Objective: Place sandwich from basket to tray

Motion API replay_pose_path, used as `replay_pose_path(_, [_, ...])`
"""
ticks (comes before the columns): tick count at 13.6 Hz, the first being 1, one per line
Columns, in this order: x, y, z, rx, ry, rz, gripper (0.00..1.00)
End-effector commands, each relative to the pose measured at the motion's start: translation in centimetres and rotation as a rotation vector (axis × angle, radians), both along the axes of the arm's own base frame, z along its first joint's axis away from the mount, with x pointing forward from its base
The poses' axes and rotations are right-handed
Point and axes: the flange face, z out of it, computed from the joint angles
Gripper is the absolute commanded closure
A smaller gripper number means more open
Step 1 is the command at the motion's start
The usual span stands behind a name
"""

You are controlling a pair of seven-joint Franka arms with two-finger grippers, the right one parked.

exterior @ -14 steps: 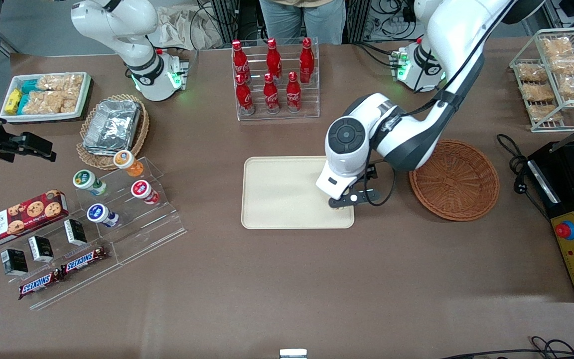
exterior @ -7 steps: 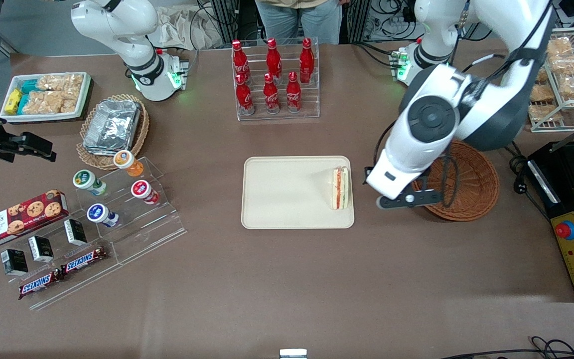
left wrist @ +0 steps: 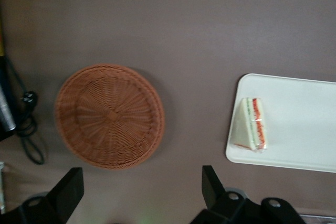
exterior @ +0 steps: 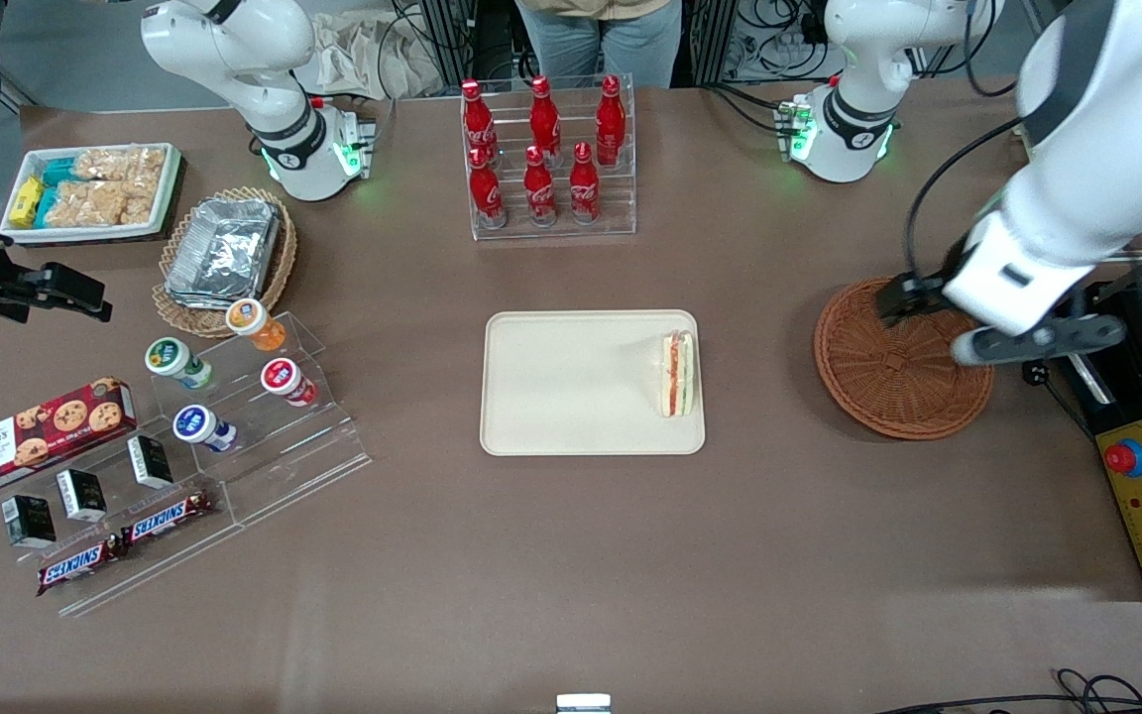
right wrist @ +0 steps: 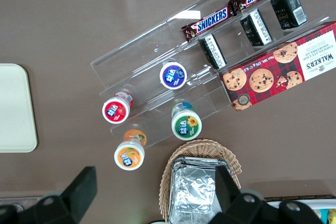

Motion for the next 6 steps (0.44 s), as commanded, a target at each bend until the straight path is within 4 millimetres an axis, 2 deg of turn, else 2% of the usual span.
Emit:
replay_pose_path(1, [-4.9, 2.8, 2.0, -0.005, -0.012, 0.029, 0.00])
replay_pose_path(3, [-6.2, 4.7, 1.9, -0.024, -0.013, -0.035, 0.00])
replay_pose_path(6, [-5.4, 5.0, 1.4, -0.028, 0.002, -0.037, 0.00])
